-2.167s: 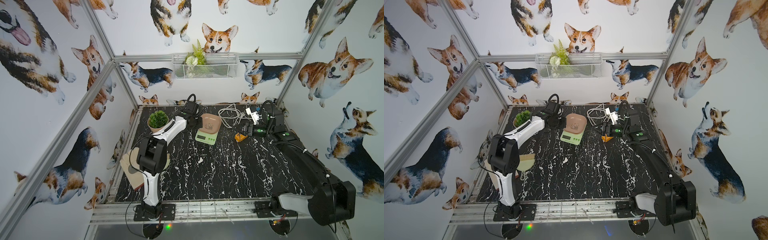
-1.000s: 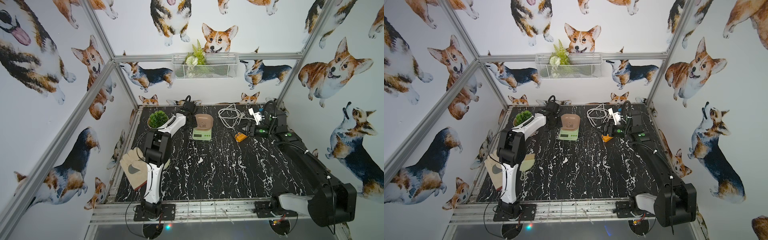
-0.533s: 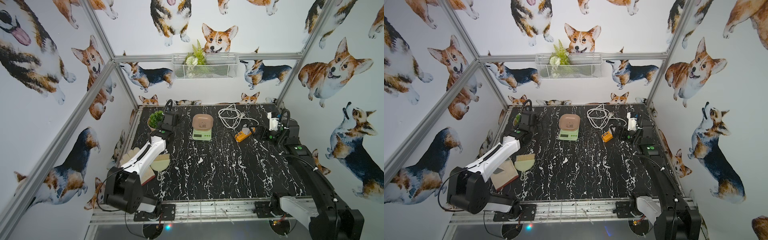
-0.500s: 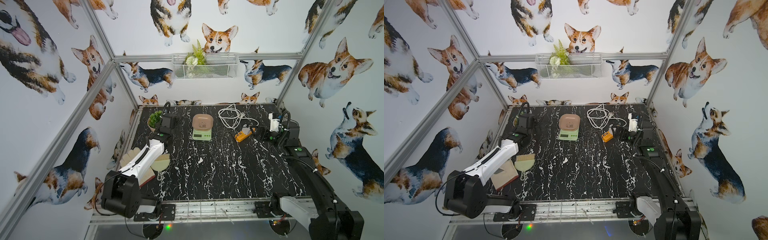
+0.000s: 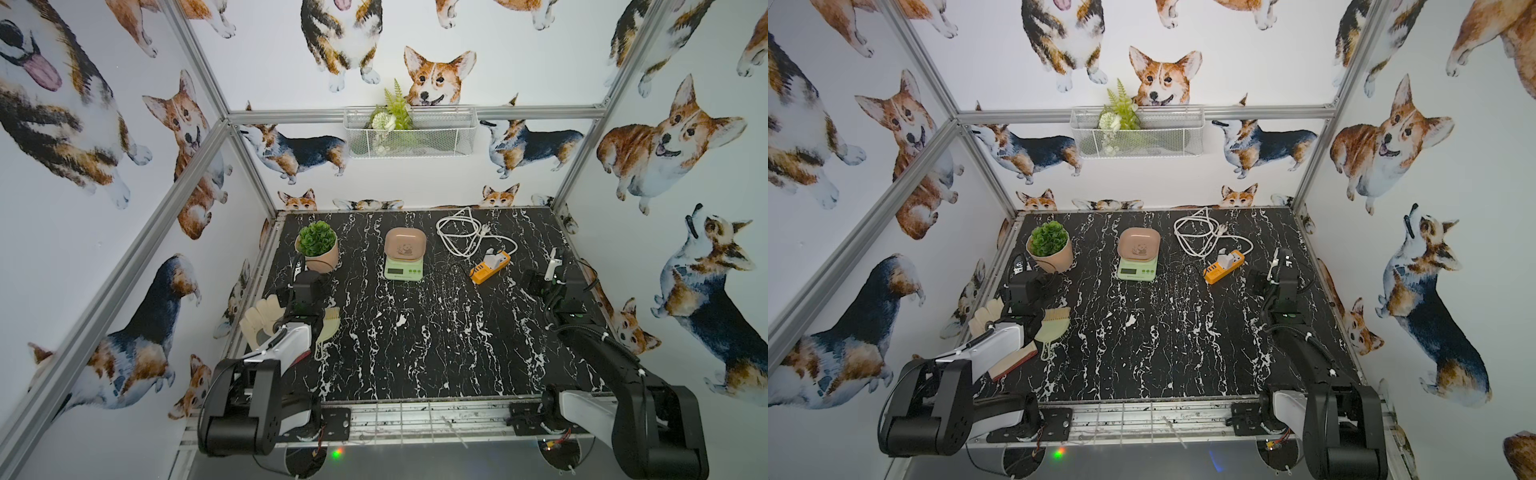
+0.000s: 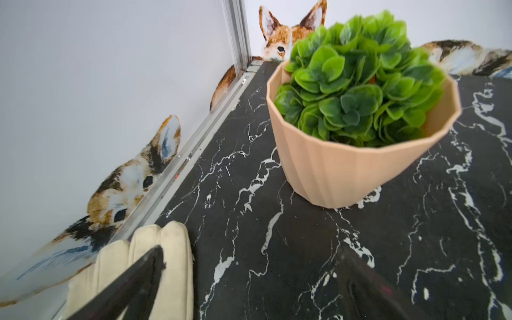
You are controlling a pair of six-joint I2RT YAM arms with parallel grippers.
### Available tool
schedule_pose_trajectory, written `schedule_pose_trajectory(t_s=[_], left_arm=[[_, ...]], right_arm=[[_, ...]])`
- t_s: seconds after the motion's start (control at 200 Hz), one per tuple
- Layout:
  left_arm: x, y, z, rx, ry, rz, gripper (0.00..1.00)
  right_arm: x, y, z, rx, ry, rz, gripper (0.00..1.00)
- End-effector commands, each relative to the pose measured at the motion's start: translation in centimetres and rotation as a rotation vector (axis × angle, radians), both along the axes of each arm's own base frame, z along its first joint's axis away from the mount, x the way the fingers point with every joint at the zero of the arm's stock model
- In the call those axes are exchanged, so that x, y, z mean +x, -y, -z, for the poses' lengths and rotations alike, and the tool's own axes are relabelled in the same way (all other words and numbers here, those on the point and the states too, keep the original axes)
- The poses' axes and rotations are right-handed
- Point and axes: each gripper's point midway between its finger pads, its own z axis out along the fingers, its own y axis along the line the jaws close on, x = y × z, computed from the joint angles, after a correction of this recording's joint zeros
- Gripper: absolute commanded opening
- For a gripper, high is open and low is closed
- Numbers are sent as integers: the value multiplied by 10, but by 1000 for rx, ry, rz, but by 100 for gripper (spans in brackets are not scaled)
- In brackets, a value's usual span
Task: Charge the electronic scale
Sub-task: Reset both arms
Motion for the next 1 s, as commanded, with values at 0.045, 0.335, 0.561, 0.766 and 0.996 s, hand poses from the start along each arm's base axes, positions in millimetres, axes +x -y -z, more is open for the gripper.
schedule_pose_trajectory(t_s=[0.045, 0.335, 0.561, 0.766, 0.996], left_arm=[[20, 12, -8, -57, 124, 80, 100], [24, 42, 14, -42, 174, 244, 100], [33, 51, 23, 4, 130, 261, 100], [33, 51, 23, -1, 131, 261, 100], [33, 51, 23, -1, 131, 262, 100]], right_arm=[[15, 8, -16, -68, 135, -7, 100], [17, 7, -12, -63, 95, -38, 100], [13, -4, -14, -79, 124, -106, 100], [8, -12, -12, -52, 118, -149, 100], [-3, 11, 7, -40, 58, -25, 100]])
